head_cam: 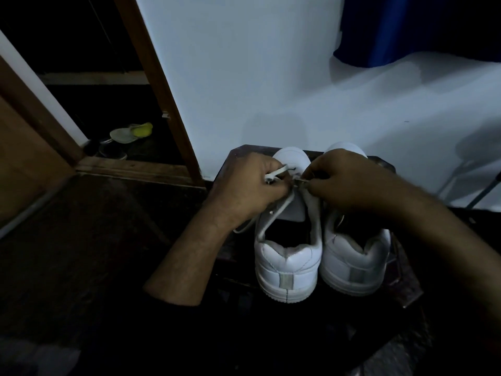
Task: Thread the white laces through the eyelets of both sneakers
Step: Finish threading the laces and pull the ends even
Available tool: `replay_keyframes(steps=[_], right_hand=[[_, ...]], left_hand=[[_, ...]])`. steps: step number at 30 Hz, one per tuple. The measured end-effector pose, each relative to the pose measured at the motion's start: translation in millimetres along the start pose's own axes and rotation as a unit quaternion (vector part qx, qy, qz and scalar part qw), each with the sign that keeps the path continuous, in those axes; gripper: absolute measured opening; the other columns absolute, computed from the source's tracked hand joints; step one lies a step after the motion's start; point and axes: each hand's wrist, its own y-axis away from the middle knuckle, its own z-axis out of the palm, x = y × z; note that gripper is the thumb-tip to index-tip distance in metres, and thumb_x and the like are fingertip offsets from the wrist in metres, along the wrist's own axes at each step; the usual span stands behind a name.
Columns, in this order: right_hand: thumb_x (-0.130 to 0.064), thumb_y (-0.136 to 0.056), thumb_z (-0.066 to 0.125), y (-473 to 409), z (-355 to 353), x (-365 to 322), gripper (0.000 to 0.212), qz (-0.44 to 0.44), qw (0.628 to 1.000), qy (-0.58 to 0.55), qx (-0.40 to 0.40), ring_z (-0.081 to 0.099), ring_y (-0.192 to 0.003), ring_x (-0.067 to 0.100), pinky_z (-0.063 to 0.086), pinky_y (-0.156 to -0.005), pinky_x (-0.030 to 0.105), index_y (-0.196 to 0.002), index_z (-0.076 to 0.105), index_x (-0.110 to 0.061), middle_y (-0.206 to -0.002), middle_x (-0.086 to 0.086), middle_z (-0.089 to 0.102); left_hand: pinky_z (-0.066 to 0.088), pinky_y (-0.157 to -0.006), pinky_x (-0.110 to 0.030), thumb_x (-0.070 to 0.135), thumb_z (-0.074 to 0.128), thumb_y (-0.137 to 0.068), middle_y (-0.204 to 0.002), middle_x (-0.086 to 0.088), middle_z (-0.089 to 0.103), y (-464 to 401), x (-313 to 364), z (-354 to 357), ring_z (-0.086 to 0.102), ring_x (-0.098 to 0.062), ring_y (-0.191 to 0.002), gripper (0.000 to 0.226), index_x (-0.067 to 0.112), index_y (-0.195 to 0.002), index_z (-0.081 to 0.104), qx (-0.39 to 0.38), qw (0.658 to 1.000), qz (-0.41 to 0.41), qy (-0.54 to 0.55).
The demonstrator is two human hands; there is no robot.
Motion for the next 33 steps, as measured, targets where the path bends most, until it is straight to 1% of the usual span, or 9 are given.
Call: replay_keyframes(steps=[6,12,15,19,23,25,28,31,33], right_hand=[[-0.014,-0.092,0.055,-1,-3,4,0.025,0.006,0.999,-0.021,-0.033,0.065,-0.087,0.031,0.047,-0.073,0.036,-0.098,0.071,0.004,-0.093,0.023,0.069],[-0.029,-0.103,0.053,-5,0,12,0.029,0.031,0.999,-0.034,-0.008,0.060,-0.073,0.015,0.041,-0.057,0.021,-0.096,0.072,-0.009,-0.087,0.005,0.071],[-0.024,-0.099,0.058,-8,10,9,0.018,0.008,0.999,0.033,0.016,0.059,-0.095,0.018,0.034,-0.071,0.023,-0.111,0.071,-0.020,-0.096,-0.003,0.064],[-0.021,-0.097,0.061,-11,19,13,0.013,0.000,0.999,0.047,0.027,0.051,-0.084,0.015,0.036,-0.074,0.025,-0.109,0.067,-0.025,-0.076,-0.012,0.049],[-0.020,-0.098,0.058,-11,20,15,0.009,-0.017,0.997,0.046,0.052,0.052,-0.083,0.019,0.036,-0.071,0.028,-0.103,0.065,-0.020,-0.079,-0.005,0.054],[-0.018,-0.097,0.056,-11,21,14,0.008,-0.027,0.996,0.053,0.060,0.049,-0.078,0.017,0.034,-0.066,0.027,-0.099,0.064,-0.017,-0.081,-0.001,0.057],[-0.009,-0.092,0.055,-11,19,13,0.010,-0.049,0.994,0.051,0.085,0.051,-0.072,0.019,0.031,-0.055,0.022,-0.088,0.056,-0.018,-0.074,-0.005,0.055],[-0.008,-0.092,0.050,-11,14,16,0.014,-0.038,0.988,-0.004,0.146,0.063,-0.080,0.022,0.046,-0.069,0.033,-0.087,0.055,-0.021,-0.085,-0.003,0.068],[-0.009,-0.096,0.047,-10,11,14,0.018,-0.019,0.972,-0.153,0.175,0.069,-0.084,0.018,0.056,-0.079,0.038,-0.086,0.054,-0.022,-0.087,-0.003,0.073]], left_hand=[[0.052,-0.059,-0.042,0.034,0.068,-0.088,-0.060,-0.003,0.063,-2,3,11,0.060,-0.014,-0.058,0.031,0.012,-0.067,0.065,0.046,0.999,-0.008,0.010],[0.048,-0.055,-0.033,0.019,0.076,-0.089,-0.070,-0.018,0.072,-2,0,16,0.058,-0.012,-0.057,0.018,0.008,-0.074,0.078,0.031,0.981,-0.079,0.177],[0.055,-0.062,-0.022,0.001,0.080,-0.085,-0.081,-0.019,0.077,3,5,13,0.066,-0.012,-0.066,0.003,0.001,-0.088,0.080,0.008,0.960,-0.113,0.257],[0.058,-0.073,-0.031,-0.003,0.083,-0.079,-0.083,-0.018,0.077,3,3,17,0.068,-0.017,-0.072,0.014,0.010,-0.082,0.081,0.019,0.958,-0.121,0.261],[0.055,-0.068,-0.031,-0.005,0.082,-0.079,-0.079,-0.019,0.076,3,3,17,0.065,-0.020,-0.070,0.015,0.010,-0.079,0.079,0.015,0.956,-0.117,0.269],[0.050,-0.059,-0.021,-0.003,0.077,-0.086,-0.076,-0.016,0.071,4,5,12,0.062,-0.014,-0.064,0.003,-0.001,-0.088,0.077,0.011,0.951,-0.112,0.289],[0.044,-0.052,-0.013,0.012,0.069,-0.097,-0.083,-0.006,0.070,4,10,4,0.060,0.000,-0.057,0.016,0.001,-0.106,0.076,0.034,0.939,-0.115,0.321],[0.042,-0.056,-0.023,0.033,0.062,-0.102,-0.092,0.000,0.073,0,15,0,0.061,-0.007,-0.072,0.017,0.027,-0.115,0.073,0.066,0.920,-0.115,0.369],[0.047,-0.065,-0.034,0.045,0.054,-0.104,-0.098,-0.003,0.074,-2,18,-1,0.061,-0.014,-0.081,0.020,0.035,-0.114,0.069,0.097,0.906,-0.109,0.398]])
